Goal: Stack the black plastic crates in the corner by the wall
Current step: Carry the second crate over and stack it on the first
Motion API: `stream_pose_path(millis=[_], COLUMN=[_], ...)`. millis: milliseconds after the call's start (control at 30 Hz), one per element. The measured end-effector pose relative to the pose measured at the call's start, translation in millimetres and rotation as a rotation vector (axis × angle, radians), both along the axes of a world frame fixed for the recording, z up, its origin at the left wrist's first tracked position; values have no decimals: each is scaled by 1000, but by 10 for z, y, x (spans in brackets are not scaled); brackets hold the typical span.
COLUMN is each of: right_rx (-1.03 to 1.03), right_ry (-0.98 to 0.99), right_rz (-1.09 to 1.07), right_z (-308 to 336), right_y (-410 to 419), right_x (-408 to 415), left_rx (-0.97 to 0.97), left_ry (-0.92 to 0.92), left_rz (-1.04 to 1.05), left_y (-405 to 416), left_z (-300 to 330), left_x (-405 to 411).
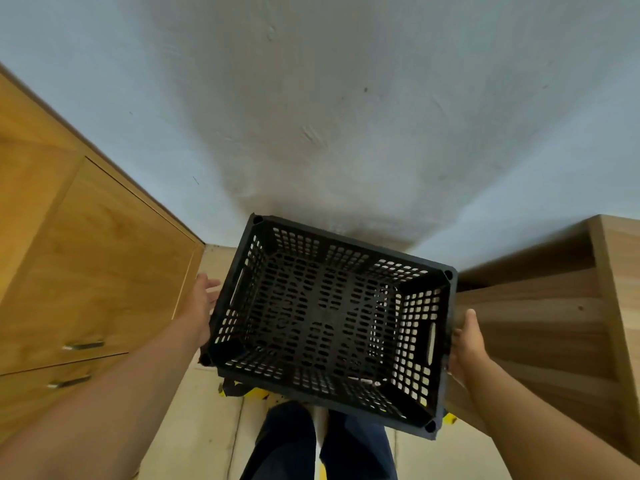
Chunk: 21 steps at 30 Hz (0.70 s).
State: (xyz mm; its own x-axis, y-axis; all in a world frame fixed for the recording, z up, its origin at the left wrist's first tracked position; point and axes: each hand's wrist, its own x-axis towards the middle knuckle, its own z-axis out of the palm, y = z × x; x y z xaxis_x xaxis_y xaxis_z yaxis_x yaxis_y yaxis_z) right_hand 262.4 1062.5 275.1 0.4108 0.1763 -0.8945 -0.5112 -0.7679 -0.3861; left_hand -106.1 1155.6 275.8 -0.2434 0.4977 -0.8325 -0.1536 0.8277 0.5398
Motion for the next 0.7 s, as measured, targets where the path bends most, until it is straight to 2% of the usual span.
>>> stream_pose_path(millis=[267, 700], right_rx=[26, 12], right_ry=[-9, 22], right_rz=[103, 173], right_z=[151, 83], right_y=[329, 350], right_x=[-20, -110], left_rx=[5, -45], left_ry=[5, 52], left_rz=[115, 46], left_y=[-3, -139], left_z=[47, 40], left_x=[7, -74])
